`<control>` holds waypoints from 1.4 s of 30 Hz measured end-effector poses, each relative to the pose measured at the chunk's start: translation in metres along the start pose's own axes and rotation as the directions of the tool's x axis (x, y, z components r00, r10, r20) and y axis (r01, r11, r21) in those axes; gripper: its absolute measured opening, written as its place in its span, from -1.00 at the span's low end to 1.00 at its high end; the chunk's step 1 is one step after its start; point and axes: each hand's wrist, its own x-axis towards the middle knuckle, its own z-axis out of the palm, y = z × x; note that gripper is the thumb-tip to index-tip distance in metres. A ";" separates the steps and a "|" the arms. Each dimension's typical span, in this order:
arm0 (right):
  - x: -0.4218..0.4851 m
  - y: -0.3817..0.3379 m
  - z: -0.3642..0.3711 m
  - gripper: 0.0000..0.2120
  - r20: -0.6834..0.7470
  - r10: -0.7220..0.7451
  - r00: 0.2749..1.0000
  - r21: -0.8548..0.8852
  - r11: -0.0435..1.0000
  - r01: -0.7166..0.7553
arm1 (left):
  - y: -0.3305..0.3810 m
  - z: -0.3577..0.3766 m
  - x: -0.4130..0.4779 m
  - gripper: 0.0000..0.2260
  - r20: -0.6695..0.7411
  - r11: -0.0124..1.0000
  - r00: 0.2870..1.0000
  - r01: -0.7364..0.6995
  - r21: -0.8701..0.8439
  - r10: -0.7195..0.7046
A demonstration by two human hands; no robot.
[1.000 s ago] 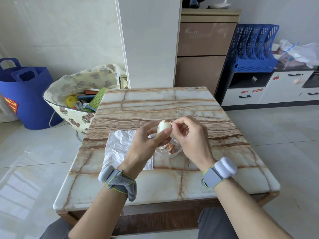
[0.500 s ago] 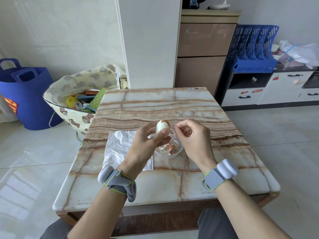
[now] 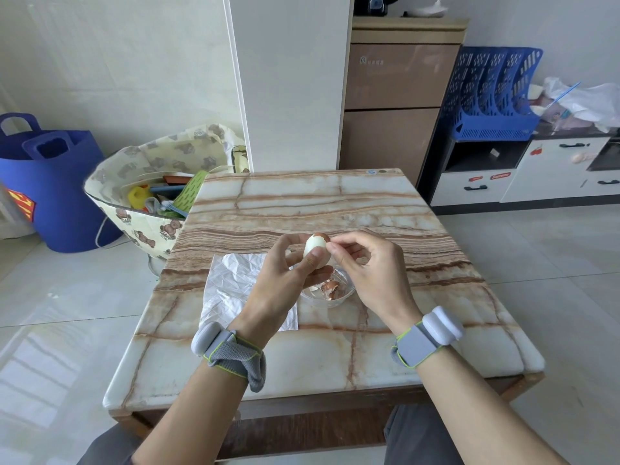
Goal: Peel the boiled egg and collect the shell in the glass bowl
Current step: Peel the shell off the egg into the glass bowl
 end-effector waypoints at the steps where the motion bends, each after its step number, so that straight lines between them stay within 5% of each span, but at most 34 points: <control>1: 0.000 0.000 0.000 -0.96 -0.001 -0.003 1.000 -0.006 1.000 0.003 | 0.001 0.000 0.000 -0.77 0.004 1.000 1.000 -0.003 0.004 0.003; 17: 0.000 0.002 -0.001 -0.93 0.015 -0.300 0.954 -0.339 0.896 0.287 | 0.003 0.003 -0.001 -0.72 0.034 0.988 0.998 -0.050 0.147 0.045; 25: 0.002 0.002 0.001 -0.91 -0.022 -0.217 0.976 -0.250 0.946 0.205 | 0.004 0.004 -0.001 -0.73 0.033 0.992 0.999 -0.037 0.124 0.033; 33: 0.002 0.005 0.002 -0.91 -0.060 0.018 0.998 -0.022 1.000 -0.020 | 0.004 0.004 -0.001 -0.71 0.040 0.996 0.999 -0.024 0.082 0.021; 42: 0.000 0.009 0.000 -0.92 -0.081 0.081 0.993 -0.010 0.997 -0.082 | 0.003 0.000 -0.001 -0.73 0.033 0.998 0.999 -0.025 0.049 0.023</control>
